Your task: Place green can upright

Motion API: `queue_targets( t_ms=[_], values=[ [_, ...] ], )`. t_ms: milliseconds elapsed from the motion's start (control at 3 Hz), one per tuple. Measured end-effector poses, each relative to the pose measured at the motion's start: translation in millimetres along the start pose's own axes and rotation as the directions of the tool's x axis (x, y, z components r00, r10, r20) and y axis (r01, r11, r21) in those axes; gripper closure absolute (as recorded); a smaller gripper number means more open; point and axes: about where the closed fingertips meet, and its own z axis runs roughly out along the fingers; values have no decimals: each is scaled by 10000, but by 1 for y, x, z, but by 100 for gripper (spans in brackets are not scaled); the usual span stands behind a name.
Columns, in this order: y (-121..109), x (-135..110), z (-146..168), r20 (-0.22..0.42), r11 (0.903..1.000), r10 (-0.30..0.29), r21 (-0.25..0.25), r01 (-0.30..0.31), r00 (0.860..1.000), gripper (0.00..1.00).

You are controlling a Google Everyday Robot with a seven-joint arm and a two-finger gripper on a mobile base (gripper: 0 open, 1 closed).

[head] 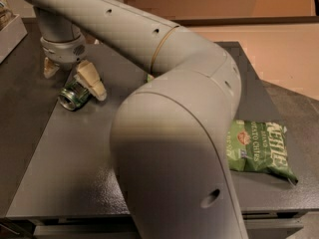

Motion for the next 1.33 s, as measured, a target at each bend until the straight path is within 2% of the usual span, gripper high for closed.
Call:
queue_targets(
  t_ms=[333, 667, 1333],
  values=[
    [2, -2, 4, 75, 9999, 18, -123, -18, 10000, 0],
    [6, -2, 8, 80, 9997, 77, -244, -75, 9999, 18],
    [10, -1, 6, 56, 9995, 93, -298, -91, 9999, 65]
  ],
)
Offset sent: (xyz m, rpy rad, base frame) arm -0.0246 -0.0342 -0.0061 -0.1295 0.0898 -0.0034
